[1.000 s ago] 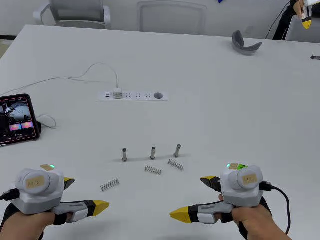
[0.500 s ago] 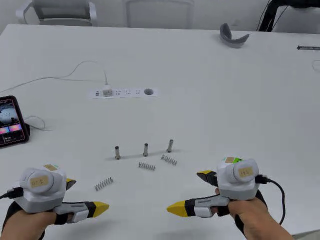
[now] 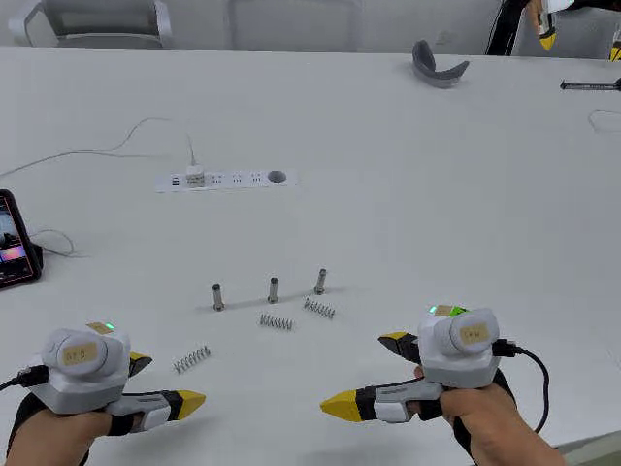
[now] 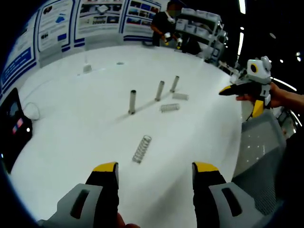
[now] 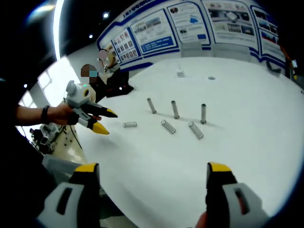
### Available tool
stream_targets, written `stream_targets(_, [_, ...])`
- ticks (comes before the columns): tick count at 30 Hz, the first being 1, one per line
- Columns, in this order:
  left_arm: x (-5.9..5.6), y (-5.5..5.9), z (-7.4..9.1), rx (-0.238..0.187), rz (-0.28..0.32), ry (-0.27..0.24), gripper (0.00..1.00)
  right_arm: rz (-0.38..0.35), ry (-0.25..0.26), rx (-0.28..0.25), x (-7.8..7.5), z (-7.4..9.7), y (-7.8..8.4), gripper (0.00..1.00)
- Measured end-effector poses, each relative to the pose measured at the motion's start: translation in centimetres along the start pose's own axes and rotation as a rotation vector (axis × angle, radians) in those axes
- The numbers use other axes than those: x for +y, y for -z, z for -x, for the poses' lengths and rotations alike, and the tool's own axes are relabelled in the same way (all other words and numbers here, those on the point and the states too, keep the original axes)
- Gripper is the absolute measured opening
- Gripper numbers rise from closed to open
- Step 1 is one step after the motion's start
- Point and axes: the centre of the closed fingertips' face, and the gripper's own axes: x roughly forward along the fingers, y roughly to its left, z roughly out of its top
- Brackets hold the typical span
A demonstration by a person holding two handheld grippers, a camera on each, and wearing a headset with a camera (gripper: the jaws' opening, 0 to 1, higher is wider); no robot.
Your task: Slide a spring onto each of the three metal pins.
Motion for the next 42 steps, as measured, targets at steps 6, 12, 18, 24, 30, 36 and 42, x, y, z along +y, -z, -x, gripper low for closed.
stream_targets(6, [0.5,-0.3,-0.6,0.004,-0.007,-0.004,0.55,-0.004,-0.002,-0.001,0.1,0.0,0.0,0.94])
stream_targets(12, [0.8,-0.7,-1.3,0.005,-0.011,-0.005,0.51,-0.007,-0.004,-0.001,0.1,0.0,0.1,0.94])
stream_targets(18, [1.2,-0.9,-1.7,0.001,0.011,-0.001,0.47,-0.012,-0.002,0.002,-0.1,0.1,0.2,0.94])
stream_targets(24, [1.6,-0.6,-2.4,0.003,0.024,-0.005,0.44,-0.018,-0.001,0.009,-0.2,0.2,0.5,0.94])
stream_targets(30, [1.8,-0.6,-3.0,0.012,0.020,-0.005,0.38,-0.022,0.003,0.016,-0.4,0.4,0.8,0.94])
stream_targets(36, [2.1,-0.5,-3.5,0.023,0.011,-0.006,0.35,-0.027,0.004,0.015,-0.5,0.4,0.7,0.93])
stream_targets(42, [2.2,-0.5,-4.0,0.025,-0.002,-0.008,0.30,-0.027,0.001,0.022,-0.5,0.4,0.9,0.93])
